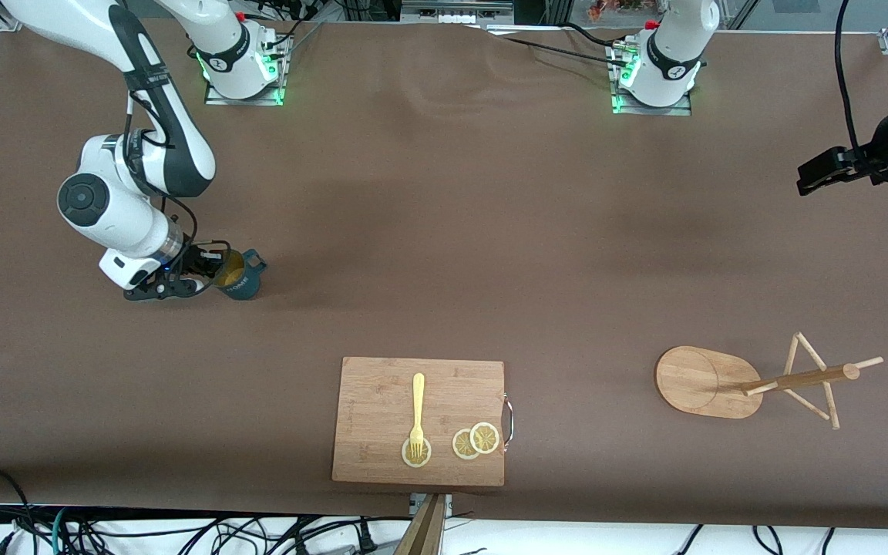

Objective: Pass cup and hang on rack
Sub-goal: 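Close the right gripper on the teal mug, then carry the mug with the right gripper to the table middle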

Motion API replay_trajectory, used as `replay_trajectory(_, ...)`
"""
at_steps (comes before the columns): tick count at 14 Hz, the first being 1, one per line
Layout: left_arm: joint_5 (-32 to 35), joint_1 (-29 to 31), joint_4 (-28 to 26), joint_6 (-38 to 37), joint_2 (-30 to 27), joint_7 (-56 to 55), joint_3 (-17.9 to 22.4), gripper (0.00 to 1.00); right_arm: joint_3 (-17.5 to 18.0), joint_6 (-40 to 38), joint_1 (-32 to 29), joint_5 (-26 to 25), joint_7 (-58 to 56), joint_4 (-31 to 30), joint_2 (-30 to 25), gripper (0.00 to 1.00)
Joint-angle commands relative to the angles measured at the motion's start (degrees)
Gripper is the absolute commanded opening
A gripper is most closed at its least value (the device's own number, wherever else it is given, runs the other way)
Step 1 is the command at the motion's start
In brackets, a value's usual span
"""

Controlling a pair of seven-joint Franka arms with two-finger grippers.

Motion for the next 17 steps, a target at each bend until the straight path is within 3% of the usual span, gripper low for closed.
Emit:
replay_trajectory(1,-0.5,-0.1,1.1,-1.5,0.8,0.0,-0.3,1.00,4.9,-7.6,1.8,0.5,11.5,6.6,-0.4,0.00)
replay_trajectory(5,-0.2,-0.4,1.0,-1.7,0.8,0.0,-0.5,1.00,6.0,-14.1,12.0,0.6,31.4,18.5,3.7,0.00)
replay_trajectory(12,-0.2,-0.5,1.1,-1.6,1.5,0.5,-0.7,1.00,5.7,-16.0,31.3,1.2,61.2,41.8,20.5,0.00)
replay_trajectory(15,-0.3,-0.5,1.1,-1.6,1.9,0.6,-0.9,1.00,4.7,-13.9,38.6,-3.1,73.9,51.5,29.6,0.00)
replay_trajectory(17,-0.4,-0.5,1.1,-1.6,2.0,0.7,-0.9,1.00,4.7,-13.5,41.0,-5.5,78.5,54.3,32.3,0.00)
